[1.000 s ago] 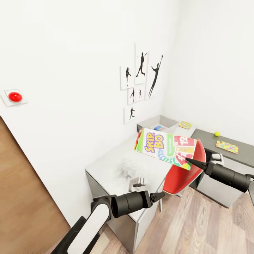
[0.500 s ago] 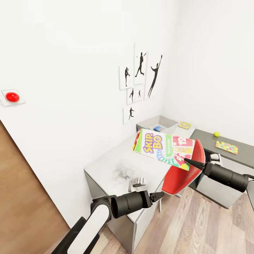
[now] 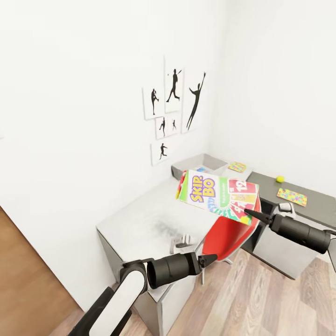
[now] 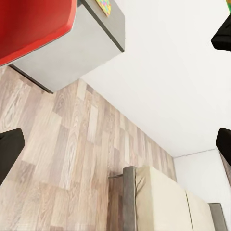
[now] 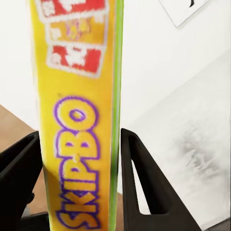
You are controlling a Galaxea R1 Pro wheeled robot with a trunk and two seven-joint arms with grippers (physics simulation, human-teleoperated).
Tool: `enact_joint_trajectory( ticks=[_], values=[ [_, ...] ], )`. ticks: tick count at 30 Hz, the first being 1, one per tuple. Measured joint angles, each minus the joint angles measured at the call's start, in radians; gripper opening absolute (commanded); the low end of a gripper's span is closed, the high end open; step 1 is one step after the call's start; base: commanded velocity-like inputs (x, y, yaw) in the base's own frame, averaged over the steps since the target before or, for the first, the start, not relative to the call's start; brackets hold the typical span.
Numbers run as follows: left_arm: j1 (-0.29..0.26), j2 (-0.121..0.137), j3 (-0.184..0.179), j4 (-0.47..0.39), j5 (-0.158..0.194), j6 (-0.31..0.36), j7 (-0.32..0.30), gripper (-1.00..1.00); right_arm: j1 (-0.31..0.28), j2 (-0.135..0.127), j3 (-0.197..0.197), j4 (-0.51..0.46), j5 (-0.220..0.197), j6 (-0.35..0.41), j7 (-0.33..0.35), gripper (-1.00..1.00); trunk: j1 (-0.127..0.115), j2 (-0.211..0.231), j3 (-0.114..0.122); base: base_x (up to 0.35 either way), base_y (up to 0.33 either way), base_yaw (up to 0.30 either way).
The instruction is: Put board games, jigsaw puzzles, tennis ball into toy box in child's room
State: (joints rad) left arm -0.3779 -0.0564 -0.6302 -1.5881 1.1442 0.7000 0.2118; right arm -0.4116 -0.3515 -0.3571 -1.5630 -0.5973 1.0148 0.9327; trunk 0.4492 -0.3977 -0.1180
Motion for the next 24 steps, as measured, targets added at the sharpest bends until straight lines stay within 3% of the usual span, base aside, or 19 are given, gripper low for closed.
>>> enact_joint_trajectory(
  ticks=[12, 23, 24],
  values=[
    [0.0, -0.001, 0.001, 0.0, -0.001, -0.001, 0.003, 1.0, 0.02, 0.006, -0.005, -0.041, 0.002, 0.001, -0.007, -1.0, 0.0, 0.0, 0.004, 0.071, -0.253, 0.113],
    [0.0, -0.002, 0.0, 0.0, 0.0, -0.001, 0.001, 1.0, 0.021, 0.005, -0.006, -0.047, -0.001, 0.003, -0.006, -1.0, 0.0, 0.0, 0.015, 0.016, -0.063, 0.052],
    [0.0, -0.001, -0.028, 0.0, -0.001, -0.001, 0.004, 1.0, 0.022, 0.005, -0.006, -0.048, -0.003, 0.003, -0.005, -1.0, 0.0, 0.0, 0.015, 0.001, -0.154, 0.004]
  ],
)
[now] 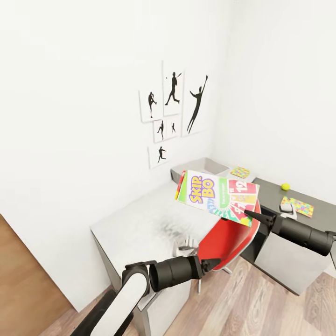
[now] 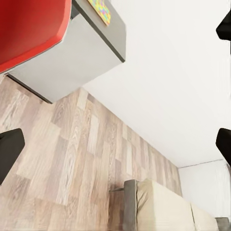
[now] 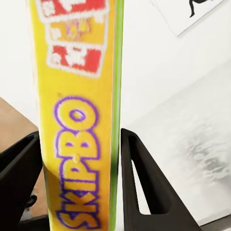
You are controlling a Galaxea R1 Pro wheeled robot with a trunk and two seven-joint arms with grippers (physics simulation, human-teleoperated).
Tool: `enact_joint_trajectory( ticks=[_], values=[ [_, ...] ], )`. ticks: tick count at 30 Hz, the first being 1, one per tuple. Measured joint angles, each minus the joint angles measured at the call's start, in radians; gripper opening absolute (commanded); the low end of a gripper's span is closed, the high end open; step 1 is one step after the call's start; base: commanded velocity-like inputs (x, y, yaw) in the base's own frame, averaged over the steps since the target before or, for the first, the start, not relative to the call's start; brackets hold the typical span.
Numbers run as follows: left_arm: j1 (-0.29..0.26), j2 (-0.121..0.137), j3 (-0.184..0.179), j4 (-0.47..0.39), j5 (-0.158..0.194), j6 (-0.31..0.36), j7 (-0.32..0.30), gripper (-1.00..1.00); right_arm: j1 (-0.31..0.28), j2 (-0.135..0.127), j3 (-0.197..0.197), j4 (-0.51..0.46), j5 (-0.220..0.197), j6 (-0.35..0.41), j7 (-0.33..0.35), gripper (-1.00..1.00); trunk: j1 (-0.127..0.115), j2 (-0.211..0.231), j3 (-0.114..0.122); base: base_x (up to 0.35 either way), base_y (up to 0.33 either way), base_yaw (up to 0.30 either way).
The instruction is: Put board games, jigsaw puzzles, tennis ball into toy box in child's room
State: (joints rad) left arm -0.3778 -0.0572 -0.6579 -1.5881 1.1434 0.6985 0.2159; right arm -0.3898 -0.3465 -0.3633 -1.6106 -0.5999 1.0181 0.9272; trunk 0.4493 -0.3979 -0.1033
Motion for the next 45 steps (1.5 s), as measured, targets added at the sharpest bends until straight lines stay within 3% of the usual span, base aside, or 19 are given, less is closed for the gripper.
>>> enact_joint_trajectory(
  ticks=[10, 27, 39, 42, 44, 45],
  values=[
    [0.0, 0.001, -0.029, 0.0, -0.013, -0.007, 0.007, 1.0, 0.0, 0.0, -0.001, 0.0, 0.003, 0.0, 0.0, -1.0, 0.0, 0.0, 0.0, 0.0, -0.228, 0.075],
    [0.0, 0.004, -0.032, -0.001, -0.016, -0.037, 0.008, 1.0, 0.0, 0.001, 0.0, 0.0, 0.003, -0.001, -0.001, -1.0, 0.0, 0.0, 0.0, 0.055, -0.259, 0.257],
    [-0.001, 0.004, -0.026, -0.006, -0.014, -0.047, -0.004, 1.0, 0.0, 0.0, -0.001, 0.0, 0.002, 0.0, -0.001, -1.0, 0.0, 0.0, 0.0, 0.059, -0.071, 0.142],
    [-0.015, 0.008, -0.005, -0.011, -0.008, -0.038, -0.006, 1.0, 0.0, -0.001, -0.003, 0.0, 0.001, 0.0, -0.001, -1.0, 0.0, 0.0, 0.0, 0.012, -0.015, 0.031],
    [-0.032, 0.015, 0.042, -0.013, -0.003, -0.023, -0.006, 1.0, 0.0, -0.003, -0.005, 0.001, 0.001, 0.001, 0.0, -1.0, 0.0, 0.0, 0.0, 0.007, -0.008, 0.017],
    [-0.038, 0.02, 0.084, -0.014, 0.004, 0.002, -0.007, 1.0, 0.0, -0.005, -0.007, 0.001, 0.001, 0.001, 0.0, -1.0, 0.0, 0.0, 0.0, 0.005, -0.006, 0.012]
  ],
)
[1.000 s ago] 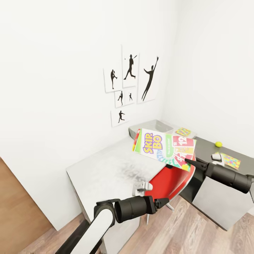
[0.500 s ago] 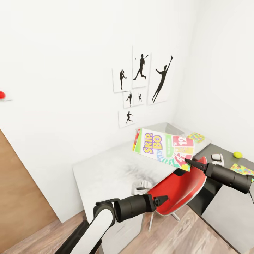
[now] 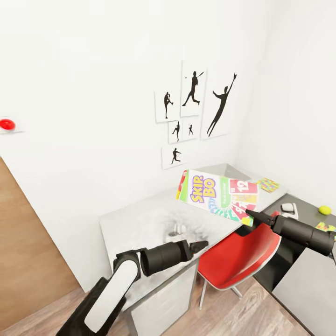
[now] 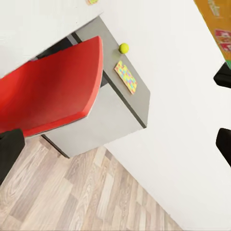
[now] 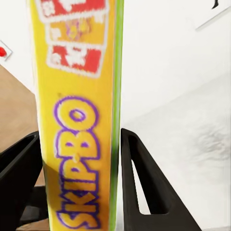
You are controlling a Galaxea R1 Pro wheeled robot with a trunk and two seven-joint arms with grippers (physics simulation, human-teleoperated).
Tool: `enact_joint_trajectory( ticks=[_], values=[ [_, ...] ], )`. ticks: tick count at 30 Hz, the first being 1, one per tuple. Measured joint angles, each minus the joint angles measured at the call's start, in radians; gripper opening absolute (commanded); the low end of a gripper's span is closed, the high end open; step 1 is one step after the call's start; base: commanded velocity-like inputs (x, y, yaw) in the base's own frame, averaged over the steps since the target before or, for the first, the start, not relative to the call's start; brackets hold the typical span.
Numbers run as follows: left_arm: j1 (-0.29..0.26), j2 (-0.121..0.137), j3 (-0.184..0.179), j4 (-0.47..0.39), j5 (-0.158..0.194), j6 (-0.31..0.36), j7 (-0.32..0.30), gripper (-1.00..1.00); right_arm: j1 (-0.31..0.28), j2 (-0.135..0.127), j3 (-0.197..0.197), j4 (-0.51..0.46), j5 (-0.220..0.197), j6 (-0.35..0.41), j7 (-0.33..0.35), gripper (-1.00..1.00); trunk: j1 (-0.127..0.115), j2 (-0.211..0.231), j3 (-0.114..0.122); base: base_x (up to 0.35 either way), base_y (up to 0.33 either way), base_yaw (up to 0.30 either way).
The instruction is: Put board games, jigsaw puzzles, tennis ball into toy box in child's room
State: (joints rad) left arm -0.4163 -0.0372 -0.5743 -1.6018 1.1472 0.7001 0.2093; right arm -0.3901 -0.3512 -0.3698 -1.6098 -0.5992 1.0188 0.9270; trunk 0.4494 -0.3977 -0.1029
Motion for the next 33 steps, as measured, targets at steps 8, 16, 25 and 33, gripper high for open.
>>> enact_joint_trajectory(
  ticks=[8, 16, 25, 33],
  values=[
    [-0.009, 0.021, 0.22, -0.003, 0.032, 0.133, -0.002, 1.0, 0.0, -0.007, -0.078, 0.002, 0.0, 0.003, 0.0, -1.0, 0.0, 0.0, 0.0, 0.002, -0.002, 0.005],
    [-0.012, 0.025, 0.259, -0.003, 0.035, 0.155, 0.004, 1.0, 0.0, -0.01, -0.188, 0.003, -0.005, 0.023, 0.001, -1.0, 0.0, 0.0, 0.0, 0.0, 0.0, 0.0],
    [-0.04, 0.04, 0.283, -0.002, 0.031, 0.171, 0.04, 1.0, 0.0, -0.012, -0.284, 0.004, -0.009, 0.025, 0.004, -1.0, 0.0, 0.0, 0.0, 0.0, 0.0, 0.0],
    [-0.085, 0.051, 0.343, -0.003, 0.04, 0.175, 0.055, 1.0, 0.0, -0.004, -0.287, 0.003, -0.011, 0.025, 0.006, -1.0, 0.0, 0.0, 0.0, 0.0, 0.0, 0.0]
  ],
)
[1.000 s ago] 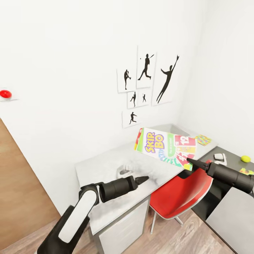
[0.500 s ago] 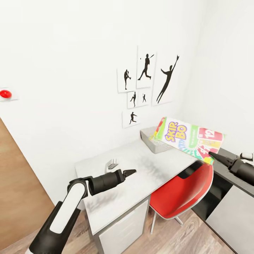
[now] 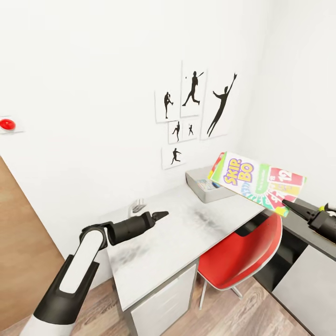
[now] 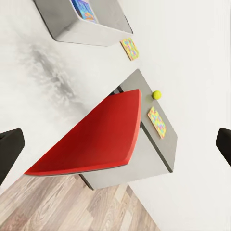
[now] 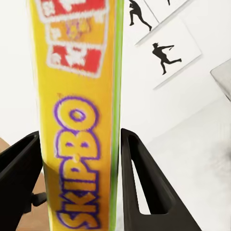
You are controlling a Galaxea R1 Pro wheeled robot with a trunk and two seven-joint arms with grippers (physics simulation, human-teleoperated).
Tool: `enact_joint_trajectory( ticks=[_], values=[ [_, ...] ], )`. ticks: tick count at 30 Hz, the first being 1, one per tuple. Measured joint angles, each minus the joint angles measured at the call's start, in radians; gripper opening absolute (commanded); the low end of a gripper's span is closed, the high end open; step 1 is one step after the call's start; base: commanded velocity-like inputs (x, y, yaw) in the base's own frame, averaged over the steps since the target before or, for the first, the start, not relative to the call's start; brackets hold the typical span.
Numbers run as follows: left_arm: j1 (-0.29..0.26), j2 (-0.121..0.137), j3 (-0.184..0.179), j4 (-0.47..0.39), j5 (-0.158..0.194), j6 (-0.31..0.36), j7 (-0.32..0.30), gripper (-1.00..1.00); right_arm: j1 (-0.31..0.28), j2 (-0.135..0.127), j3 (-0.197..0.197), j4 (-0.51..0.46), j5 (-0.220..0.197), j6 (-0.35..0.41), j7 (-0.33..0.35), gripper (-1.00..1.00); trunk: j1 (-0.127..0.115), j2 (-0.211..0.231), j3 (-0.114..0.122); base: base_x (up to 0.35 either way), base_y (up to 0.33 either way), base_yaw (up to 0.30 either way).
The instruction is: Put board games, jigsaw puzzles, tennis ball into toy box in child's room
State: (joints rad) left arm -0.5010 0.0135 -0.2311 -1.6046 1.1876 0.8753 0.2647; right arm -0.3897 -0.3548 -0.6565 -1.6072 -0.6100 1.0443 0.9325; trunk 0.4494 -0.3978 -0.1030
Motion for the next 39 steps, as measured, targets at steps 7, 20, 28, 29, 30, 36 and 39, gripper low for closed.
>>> enact_joint_trajectory(
  ticks=[7, 20, 28, 29, 30, 36, 39],
  values=[
    [-0.011, -0.007, 0.012, 0.0, 0.003, 0.0, -0.004, 1.0, 0.0, 0.006, 0.01, 0.0, 0.002, 0.0, 0.0, -1.0, 0.0, 0.0, 0.0, 0.0, 0.0, 0.0],
    [-0.012, -0.009, 0.007, 0.0, 0.01, -0.002, -0.149, 1.0, 0.0, 0.0, 0.028, -0.002, 0.006, 0.0, 0.001, -1.0, 0.0, 0.0, 0.0, 0.0, 0.0, 0.0],
    [-0.007, -0.003, 0.014, 0.0, 0.011, -0.002, -0.189, 1.0, 0.001, 0.0, 0.029, -0.002, 0.006, 0.0, 0.002, -1.0, 0.0, 0.0, 0.0, 0.0, 0.0, 0.0],
    [-0.007, -0.003, 0.015, 0.0, 0.011, -0.003, -0.19, 1.0, 0.001, 0.001, 0.029, -0.002, 0.006, 0.0, 0.002, -1.0, 0.0, 0.0, 0.0, 0.0, 0.0, 0.0],
    [-0.006, -0.004, 0.015, 0.001, 0.012, -0.003, -0.192, 1.0, 0.001, 0.002, 0.03, -0.003, 0.006, 0.0, 0.003, -1.0, 0.0, 0.0, 0.0, 0.0, 0.0, 0.0],
    [-0.006, -0.008, 0.015, 0.001, 0.012, -0.004, -0.188, 1.0, 0.001, 0.003, 0.03, -0.003, 0.006, 0.0, 0.003, -1.0, 0.0, 0.0, 0.0, 0.0, 0.0, 0.0],
    [-0.006, -0.008, 0.014, 0.001, 0.012, -0.006, -0.188, 1.0, 0.001, 0.003, 0.03, -0.003, 0.006, 0.0, 0.003, -1.0, 0.0, 0.0, 0.0, 0.0, 0.0, 0.0]
  ],
)
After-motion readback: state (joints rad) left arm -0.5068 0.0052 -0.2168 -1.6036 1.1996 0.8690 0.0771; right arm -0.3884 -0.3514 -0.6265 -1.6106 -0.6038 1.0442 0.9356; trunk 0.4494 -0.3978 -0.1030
